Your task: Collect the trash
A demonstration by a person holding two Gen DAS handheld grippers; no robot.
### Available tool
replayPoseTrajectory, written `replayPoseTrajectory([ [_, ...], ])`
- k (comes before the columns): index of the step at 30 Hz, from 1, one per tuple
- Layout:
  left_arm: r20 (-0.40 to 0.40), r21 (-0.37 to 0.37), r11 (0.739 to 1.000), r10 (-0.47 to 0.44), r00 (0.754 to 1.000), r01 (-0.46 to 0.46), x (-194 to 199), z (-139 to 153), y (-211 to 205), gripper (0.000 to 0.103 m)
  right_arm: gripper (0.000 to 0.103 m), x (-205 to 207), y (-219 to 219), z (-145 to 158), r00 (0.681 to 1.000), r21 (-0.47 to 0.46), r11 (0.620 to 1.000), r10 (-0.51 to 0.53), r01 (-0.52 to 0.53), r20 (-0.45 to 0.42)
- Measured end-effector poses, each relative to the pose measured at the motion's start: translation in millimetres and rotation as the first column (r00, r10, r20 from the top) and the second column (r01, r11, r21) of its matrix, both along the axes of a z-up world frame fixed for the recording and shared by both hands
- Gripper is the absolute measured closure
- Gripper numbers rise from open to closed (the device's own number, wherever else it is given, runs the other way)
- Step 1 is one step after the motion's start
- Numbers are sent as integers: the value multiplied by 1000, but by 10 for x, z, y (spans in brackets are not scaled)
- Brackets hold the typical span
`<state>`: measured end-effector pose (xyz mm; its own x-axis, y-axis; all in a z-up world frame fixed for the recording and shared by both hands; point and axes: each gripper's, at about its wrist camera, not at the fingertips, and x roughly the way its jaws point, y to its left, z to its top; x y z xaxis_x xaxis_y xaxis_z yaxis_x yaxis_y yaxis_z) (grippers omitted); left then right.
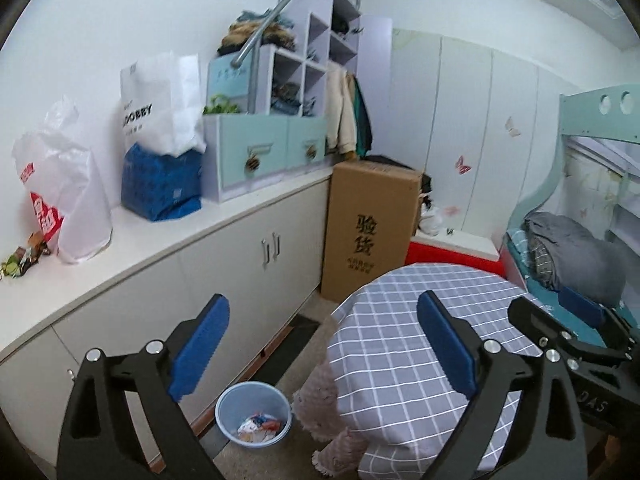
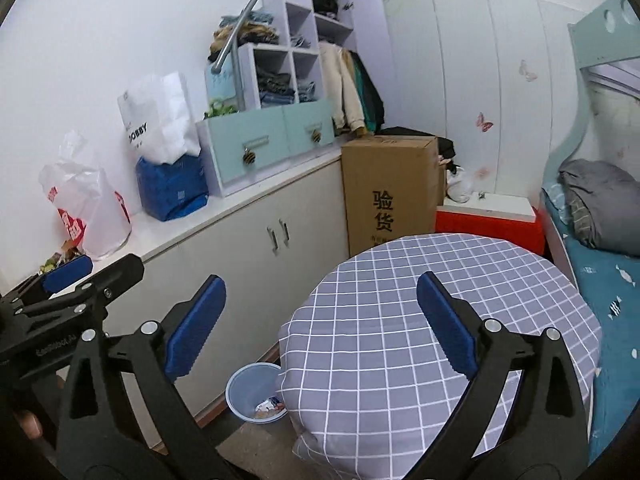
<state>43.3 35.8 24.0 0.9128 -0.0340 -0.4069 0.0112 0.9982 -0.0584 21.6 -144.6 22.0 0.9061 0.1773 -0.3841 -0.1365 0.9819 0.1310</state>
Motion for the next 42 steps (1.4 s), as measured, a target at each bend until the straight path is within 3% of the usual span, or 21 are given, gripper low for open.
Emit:
replayPoseTrajectory([
  [11,69,71,997,-47,997,43,-197,43,-275,8,8,-311,-9,59,992,-110,988,-103,111,76],
  [19,101,52,996,-77,992,72,-216,72,-278,8,8,-360,-46,81,991,-97,989,-104,112,85],
  [42,86,63,992,-112,990,107,-140,28,-353,8,8,-337,-34,63,988,-106,985,-131,139,78],
])
